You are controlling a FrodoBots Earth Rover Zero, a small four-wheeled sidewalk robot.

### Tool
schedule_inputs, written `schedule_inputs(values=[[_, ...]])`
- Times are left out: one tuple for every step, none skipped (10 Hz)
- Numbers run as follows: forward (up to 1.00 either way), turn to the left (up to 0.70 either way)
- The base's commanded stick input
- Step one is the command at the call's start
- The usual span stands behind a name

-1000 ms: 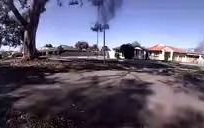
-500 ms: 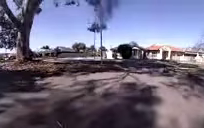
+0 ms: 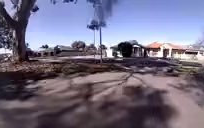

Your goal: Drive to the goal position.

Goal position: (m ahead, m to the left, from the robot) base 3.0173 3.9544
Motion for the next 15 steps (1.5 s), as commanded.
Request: schedule_inputs(values=[[0.7, 0.0], [0.7, 0.0], [0.48, 0.03], [0.25, 0.04], [0.01, 0.05], [0.0, 0.24], [0.0, 0.37], [0.0, 0.7], [0.0, 0.7], [0.0, 0.7], [0.0, 0.7], [0.0, 0.7], [0.0, 0.7], [0.0, 0.7], [0.0, 0.7]])
